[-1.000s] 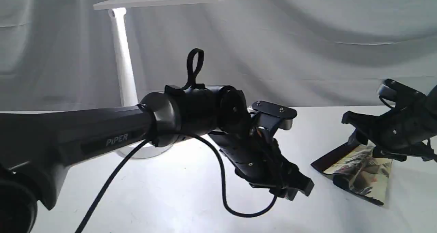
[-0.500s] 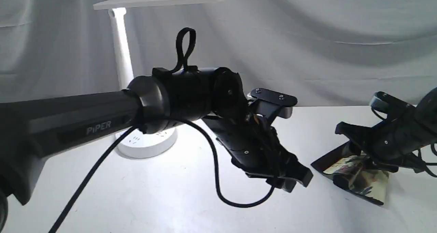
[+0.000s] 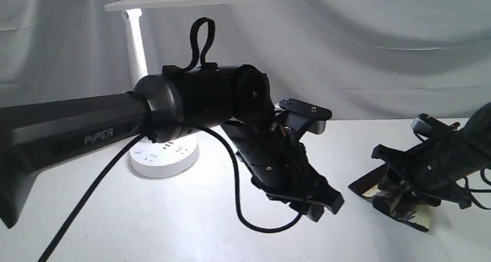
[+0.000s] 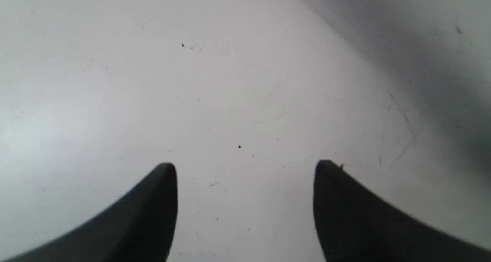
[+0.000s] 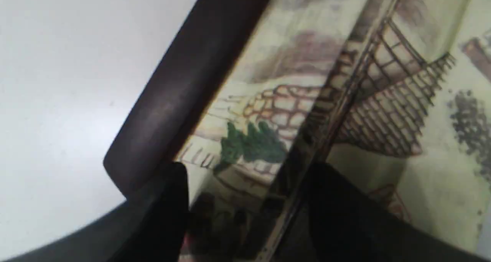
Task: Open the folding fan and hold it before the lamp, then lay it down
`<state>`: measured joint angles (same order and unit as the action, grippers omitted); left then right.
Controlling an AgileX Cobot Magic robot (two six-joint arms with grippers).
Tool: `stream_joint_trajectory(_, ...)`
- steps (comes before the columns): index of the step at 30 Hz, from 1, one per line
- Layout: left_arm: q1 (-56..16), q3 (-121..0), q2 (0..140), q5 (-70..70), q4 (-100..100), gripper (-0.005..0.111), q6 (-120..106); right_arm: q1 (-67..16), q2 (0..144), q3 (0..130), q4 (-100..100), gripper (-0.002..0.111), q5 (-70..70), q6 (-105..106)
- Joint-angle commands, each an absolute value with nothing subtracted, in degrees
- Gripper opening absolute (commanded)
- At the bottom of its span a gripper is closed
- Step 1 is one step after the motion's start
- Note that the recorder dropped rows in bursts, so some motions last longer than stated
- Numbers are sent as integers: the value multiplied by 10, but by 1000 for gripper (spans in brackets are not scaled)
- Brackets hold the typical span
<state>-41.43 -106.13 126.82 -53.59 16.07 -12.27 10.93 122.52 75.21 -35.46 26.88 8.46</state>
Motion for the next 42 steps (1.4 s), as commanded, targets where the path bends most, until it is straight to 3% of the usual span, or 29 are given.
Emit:
stream_joint_trajectory(1, -412, -1063, 1260, -542, 158, 53, -114, 71, 1224, 744, -356, 49, 287, 85)
stream_joint_trajectory(17, -412, -1056, 1246, -569, 134, 53, -90, -91, 1222, 740, -369, 49, 304, 5)
stream_joint_trajectory(29, -412, -982, 1170, -535, 96, 53, -61, -182, 1210, 698, -403, 49, 278, -69)
stream_joint_trajectory(35, -412, -966, 1146, -526, 86, 53, -35, -200, 1163, 698, -414, 49, 272, -69)
stream_joint_trajectory(42, -404, -955, 1135, -523, 75, 53, -6, -165, 1142, 698, -394, 49, 290, -69)
